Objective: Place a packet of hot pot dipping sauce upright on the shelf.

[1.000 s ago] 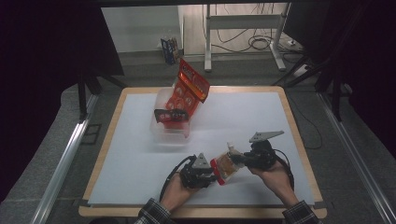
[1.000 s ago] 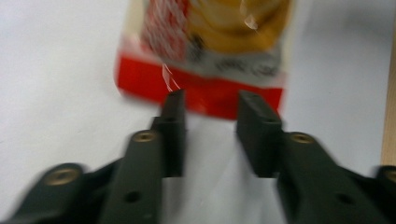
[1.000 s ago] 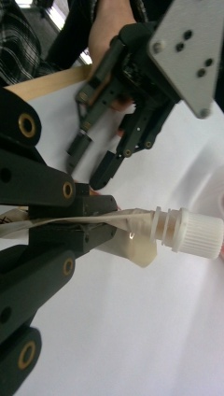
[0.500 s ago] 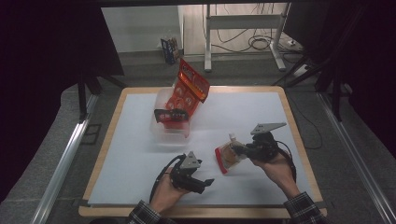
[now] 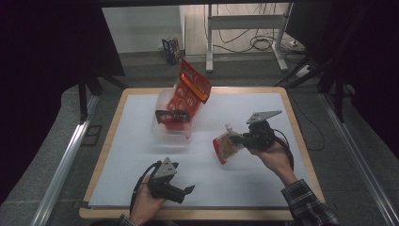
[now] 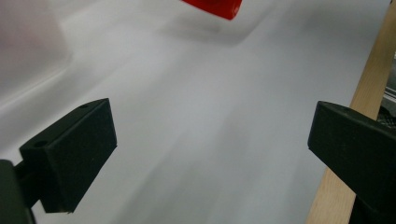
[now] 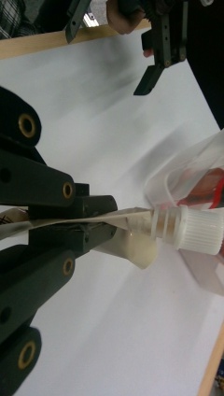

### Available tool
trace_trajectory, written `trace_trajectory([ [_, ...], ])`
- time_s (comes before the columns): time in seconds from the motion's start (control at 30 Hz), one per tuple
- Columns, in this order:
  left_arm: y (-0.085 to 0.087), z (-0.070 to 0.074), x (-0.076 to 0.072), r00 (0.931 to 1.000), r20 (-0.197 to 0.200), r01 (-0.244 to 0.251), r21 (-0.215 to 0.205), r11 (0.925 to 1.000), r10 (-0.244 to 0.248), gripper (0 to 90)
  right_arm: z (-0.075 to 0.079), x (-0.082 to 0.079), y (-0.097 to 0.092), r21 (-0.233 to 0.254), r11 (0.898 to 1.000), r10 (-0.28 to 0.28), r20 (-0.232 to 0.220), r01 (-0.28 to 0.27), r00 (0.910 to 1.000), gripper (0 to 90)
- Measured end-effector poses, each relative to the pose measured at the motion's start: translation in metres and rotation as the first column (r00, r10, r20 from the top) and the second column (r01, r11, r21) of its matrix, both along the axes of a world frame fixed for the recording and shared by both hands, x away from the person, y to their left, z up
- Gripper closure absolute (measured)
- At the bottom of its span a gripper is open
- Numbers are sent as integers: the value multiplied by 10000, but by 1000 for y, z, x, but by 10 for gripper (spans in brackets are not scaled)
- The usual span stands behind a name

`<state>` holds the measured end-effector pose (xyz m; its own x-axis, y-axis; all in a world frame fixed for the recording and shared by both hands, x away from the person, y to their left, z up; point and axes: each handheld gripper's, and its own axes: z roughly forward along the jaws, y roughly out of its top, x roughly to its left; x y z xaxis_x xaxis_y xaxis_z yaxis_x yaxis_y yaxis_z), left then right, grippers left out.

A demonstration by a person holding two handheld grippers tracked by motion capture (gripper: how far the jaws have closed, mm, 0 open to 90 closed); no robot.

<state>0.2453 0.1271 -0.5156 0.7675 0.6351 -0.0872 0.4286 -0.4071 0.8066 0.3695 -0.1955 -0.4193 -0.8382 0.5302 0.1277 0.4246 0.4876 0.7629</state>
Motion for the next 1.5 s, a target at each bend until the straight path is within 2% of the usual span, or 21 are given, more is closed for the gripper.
trace_trajectory([
  [0.3,25,-2,-13,9984,-52,-568,-75,9984,568,5,10,17,22,59,9986,524,146,-525,9985,865],
  [0.63,28,-3,-15,9976,-65,-689,6,9976,689,5,18,31,50,-1,9923,1235,196,-1235,9922,865],
  [0.67,28,-4,-15,9976,-35,-687,102,9976,688,5,19,33,58,-41,9894,1451,161,-1450,9893,865],
  [0.87,29,-3,-15,9973,-4,-735,147,9972,735,4,21,41,79,-442,9806,1917,133,-1910,9814,865],
  [1.07,32,-2,-14,9965,5,-841,39,9964,841,4,24,51,99,-800,9691,2353,187,-2332,9717,866],
  [1.2,32,-2,-14,9964,3,-851,52,9964,851,4,26,56,111,-1002,9626,2556,273,-2518,9664,866],
  [1.37,33,-2,-14,9963,-9,-858,59,9963,858,4,30,61,123,-1152,9599,2615,400,-2555,9644,866],
  [1.5,33,-3,-14,9963,-14,-859,48,9963,859,4,33,64,136,-1358,9547,2750,627,-2647,9594,865],
])
